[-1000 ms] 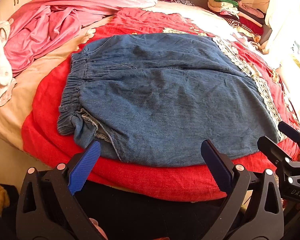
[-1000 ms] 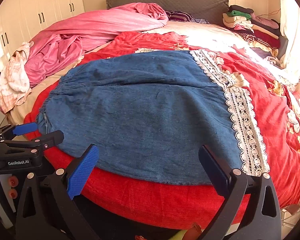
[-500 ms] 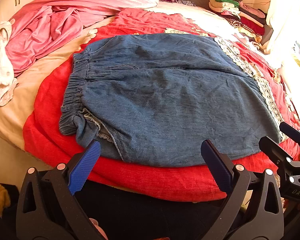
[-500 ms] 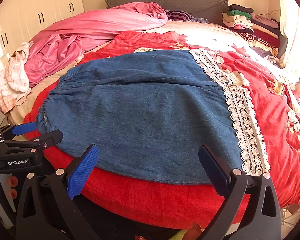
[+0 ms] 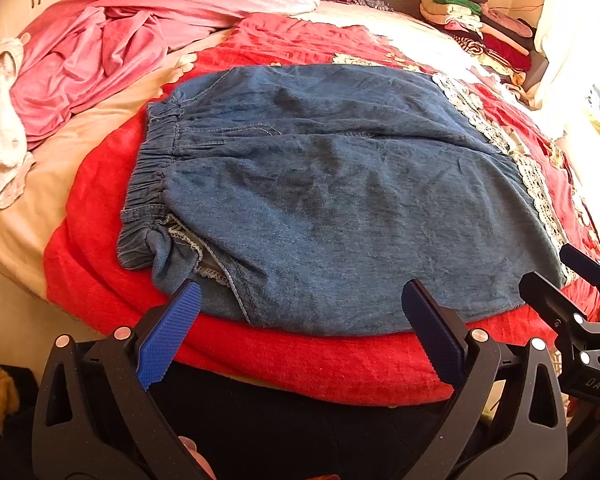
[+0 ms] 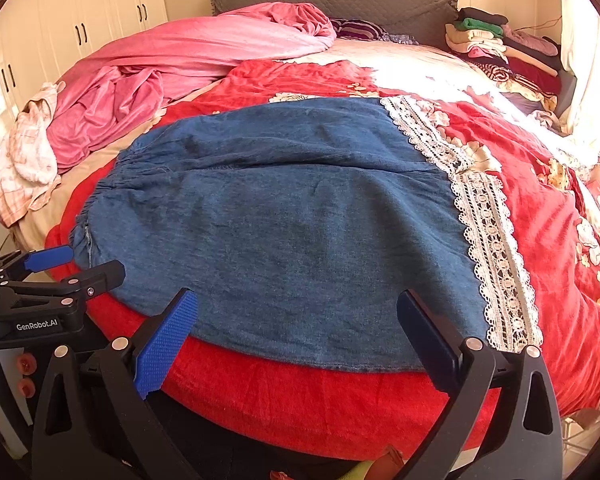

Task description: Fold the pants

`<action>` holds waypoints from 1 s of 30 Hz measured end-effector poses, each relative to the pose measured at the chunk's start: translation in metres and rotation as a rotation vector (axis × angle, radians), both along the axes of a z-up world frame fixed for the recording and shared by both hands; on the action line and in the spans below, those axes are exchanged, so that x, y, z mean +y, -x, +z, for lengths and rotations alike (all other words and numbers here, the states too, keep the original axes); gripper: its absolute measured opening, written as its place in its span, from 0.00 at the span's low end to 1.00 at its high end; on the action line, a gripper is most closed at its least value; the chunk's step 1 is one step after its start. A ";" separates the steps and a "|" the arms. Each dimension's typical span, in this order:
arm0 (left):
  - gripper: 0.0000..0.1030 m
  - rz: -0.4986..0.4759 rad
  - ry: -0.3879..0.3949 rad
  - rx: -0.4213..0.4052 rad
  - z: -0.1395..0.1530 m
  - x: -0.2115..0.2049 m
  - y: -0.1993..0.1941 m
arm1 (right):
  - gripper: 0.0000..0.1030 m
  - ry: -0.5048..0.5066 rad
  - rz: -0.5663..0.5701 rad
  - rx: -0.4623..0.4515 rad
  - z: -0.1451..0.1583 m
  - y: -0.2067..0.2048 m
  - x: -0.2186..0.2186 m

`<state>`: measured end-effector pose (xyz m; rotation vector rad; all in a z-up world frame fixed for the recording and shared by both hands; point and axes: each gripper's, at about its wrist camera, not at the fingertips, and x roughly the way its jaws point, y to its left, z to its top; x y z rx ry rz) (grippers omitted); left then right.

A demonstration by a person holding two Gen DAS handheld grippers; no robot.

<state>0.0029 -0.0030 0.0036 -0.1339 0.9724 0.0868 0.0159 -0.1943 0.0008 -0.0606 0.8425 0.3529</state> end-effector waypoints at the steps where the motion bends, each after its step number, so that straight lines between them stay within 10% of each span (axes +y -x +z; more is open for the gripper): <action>1: 0.92 0.001 0.001 0.000 0.000 0.000 -0.001 | 0.96 -0.001 0.001 0.000 0.000 0.000 0.000; 14: 0.92 0.018 0.038 -0.001 -0.001 0.020 -0.015 | 0.96 -0.022 0.016 0.008 0.001 -0.025 0.009; 30: 0.92 0.153 0.051 0.007 0.014 0.140 -0.097 | 0.96 -0.047 0.141 -0.029 0.022 -0.116 0.062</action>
